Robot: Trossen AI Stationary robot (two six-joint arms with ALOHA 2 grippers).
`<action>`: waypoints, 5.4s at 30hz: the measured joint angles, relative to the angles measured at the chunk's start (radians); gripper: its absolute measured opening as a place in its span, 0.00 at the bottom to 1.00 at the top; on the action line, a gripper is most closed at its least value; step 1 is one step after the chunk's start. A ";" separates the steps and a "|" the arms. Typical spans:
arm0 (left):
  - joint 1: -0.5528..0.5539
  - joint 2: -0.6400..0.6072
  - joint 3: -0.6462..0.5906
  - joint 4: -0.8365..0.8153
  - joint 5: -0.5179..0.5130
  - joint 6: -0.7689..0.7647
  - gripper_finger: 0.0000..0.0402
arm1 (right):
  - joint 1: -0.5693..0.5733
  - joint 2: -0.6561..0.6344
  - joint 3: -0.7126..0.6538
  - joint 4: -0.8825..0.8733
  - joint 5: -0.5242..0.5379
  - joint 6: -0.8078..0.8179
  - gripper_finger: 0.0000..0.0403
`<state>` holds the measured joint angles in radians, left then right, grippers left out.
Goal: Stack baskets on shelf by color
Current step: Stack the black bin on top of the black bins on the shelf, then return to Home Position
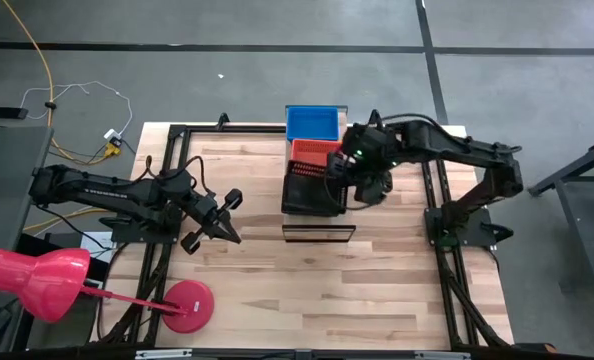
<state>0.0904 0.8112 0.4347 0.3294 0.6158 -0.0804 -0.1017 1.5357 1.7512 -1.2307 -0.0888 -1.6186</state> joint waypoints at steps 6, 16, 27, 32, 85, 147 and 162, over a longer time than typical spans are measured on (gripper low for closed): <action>-0.016 0.000 0.000 0.016 -0.010 -0.021 0.00 | -0.065 0.080 0.000 0.027 -0.019 -0.076 0.00; -0.020 0.000 0.000 0.014 -0.028 -0.025 0.00 | -0.088 0.127 0.000 -0.017 0.010 -0.086 0.00; -0.020 0.000 0.000 0.019 -0.082 -0.025 0.00 | -0.088 0.120 0.000 -0.090 -0.037 -0.081 0.00; -0.020 0.000 0.000 0.019 -0.085 -0.047 0.00 | -0.088 0.120 0.000 -0.087 -0.082 -0.010 0.00; -0.020 0.000 0.001 0.019 -0.085 -0.074 0.00 | -0.098 0.120 0.000 -0.053 -0.189 0.096 0.23; 0.564 -0.196 0.001 -0.364 0.115 0.365 0.00 | -0.376 -0.468 -0.508 0.554 -0.391 1.361 0.32; 0.427 -0.262 -0.048 -0.225 0.111 0.227 0.00 | -0.164 -0.904 -1.359 1.645 -0.009 1.777 0.32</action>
<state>0.5169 0.5488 0.3864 0.1042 0.7271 0.1463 -0.2657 0.6317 0.3923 0.4138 -0.0974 0.1589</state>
